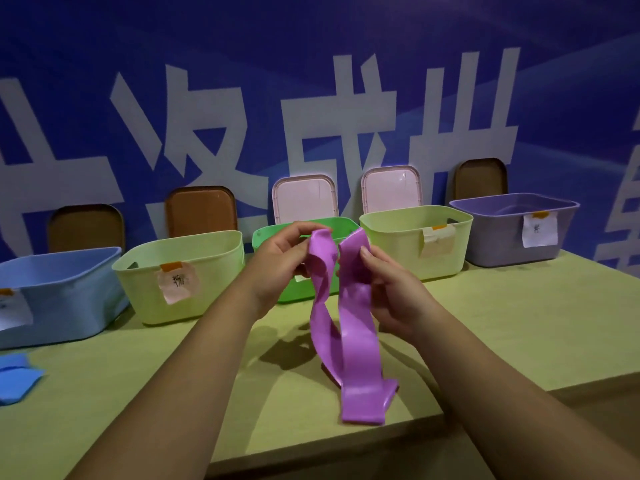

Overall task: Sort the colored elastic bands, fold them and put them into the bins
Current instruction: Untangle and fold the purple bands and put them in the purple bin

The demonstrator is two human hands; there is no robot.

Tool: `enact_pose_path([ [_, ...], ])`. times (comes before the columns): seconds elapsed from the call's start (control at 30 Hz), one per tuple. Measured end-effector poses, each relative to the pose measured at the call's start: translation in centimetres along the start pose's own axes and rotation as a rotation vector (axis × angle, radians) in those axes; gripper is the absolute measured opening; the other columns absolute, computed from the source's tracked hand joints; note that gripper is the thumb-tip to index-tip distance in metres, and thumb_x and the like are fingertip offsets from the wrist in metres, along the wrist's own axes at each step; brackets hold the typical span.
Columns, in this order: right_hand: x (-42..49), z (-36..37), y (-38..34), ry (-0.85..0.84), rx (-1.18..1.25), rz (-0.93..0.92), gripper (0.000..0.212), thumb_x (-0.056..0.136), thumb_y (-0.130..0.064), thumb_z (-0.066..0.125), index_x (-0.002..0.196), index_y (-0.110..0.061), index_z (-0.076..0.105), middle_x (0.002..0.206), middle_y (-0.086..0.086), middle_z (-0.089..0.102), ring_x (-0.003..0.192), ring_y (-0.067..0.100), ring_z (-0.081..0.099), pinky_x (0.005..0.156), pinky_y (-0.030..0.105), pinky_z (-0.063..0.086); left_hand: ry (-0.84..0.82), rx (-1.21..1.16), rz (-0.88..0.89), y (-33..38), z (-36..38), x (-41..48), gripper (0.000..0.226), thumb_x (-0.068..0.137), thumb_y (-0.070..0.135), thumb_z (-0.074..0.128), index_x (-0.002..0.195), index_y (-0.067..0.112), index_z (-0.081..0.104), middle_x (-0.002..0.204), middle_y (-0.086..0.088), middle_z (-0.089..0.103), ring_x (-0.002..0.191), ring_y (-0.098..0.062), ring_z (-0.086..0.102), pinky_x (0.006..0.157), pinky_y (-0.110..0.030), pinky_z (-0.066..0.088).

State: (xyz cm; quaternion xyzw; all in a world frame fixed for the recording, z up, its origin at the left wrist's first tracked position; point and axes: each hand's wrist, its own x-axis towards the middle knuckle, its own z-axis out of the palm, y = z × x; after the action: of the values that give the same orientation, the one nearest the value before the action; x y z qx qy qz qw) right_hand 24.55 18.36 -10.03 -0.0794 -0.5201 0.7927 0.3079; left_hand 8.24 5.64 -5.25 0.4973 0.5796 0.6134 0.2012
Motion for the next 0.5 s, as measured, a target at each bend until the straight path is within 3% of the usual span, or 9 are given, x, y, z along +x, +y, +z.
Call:
enact_pose_path([
  [0.13, 1.8, 0.6, 0.4, -0.047, 0.021, 0.046, 0.032, 0.098, -0.033, 0.069, 0.127, -0.02, 0.075, 0.111, 0.009, 0.071, 0.091, 0.019, 0.066, 0.074, 0.03, 0.051, 0.054, 0.028, 0.036, -1.2, -0.2, 1.3, 0.025, 0.1, 0.042, 0.067, 0.119, 0.03, 0.077, 0.096, -0.002, 0.077, 0.084, -0.019, 0.065, 0.084, -0.044, 0.055],
  [0.23, 2.6, 1.1, 1.3, -0.064, -0.002, 0.06, 0.019, 0.097, -0.031, 0.068, 0.11, -0.024, 0.08, 0.098, 0.006, 0.072, 0.082, 0.017, 0.063, 0.066, 0.027, 0.048, 0.078, 0.05, 0.031, -2.7, -0.6, 1.9, 0.032, 0.091, 0.048, 0.068, 0.117, 0.031, 0.076, 0.103, -0.001, 0.081, 0.088, -0.019, 0.072, 0.09, -0.044, 0.06],
  [0.3, 3.0, 1.2, 2.0, -0.065, 0.026, 0.059, 0.017, 0.097, -0.028, 0.067, 0.104, -0.024, 0.082, 0.093, 0.003, 0.073, 0.08, 0.015, 0.064, 0.065, 0.025, 0.048, 0.092, 0.046, 0.014, -4.0, -0.9, 2.0, 0.034, 0.091, 0.045, 0.068, 0.12, 0.027, 0.075, 0.105, 0.001, 0.081, 0.091, -0.016, 0.075, 0.085, -0.036, 0.062],
  [0.4, 3.8, 1.0, 2.7, -0.092, 0.015, 0.068, 0.019, 0.097, -0.025, 0.067, 0.109, -0.02, 0.081, 0.093, 0.002, 0.075, 0.078, 0.013, 0.067, 0.067, 0.024, 0.049, 0.099, -0.012, 0.001, -5.4, -1.3, 2.1, 0.018, 0.103, 0.028, 0.066, 0.116, 0.026, 0.078, 0.11, 0.001, 0.081, 0.092, -0.012, 0.074, 0.076, -0.024, 0.058],
  [0.5, 4.1, 0.9, 2.9, -0.127, 0.084, 0.061, 0.017, 0.095, -0.019, 0.07, 0.107, -0.015, 0.082, 0.095, 0.007, 0.075, 0.084, 0.018, 0.068, 0.081, 0.031, 0.051, 0.104, -0.189, -0.045, -5.9, -1.9, 2.4, 0.021, 0.104, 0.015, 0.065, 0.101, 0.026, 0.082, 0.101, -0.004, 0.079, 0.085, -0.018, 0.071, 0.073, -0.028, 0.059],
])
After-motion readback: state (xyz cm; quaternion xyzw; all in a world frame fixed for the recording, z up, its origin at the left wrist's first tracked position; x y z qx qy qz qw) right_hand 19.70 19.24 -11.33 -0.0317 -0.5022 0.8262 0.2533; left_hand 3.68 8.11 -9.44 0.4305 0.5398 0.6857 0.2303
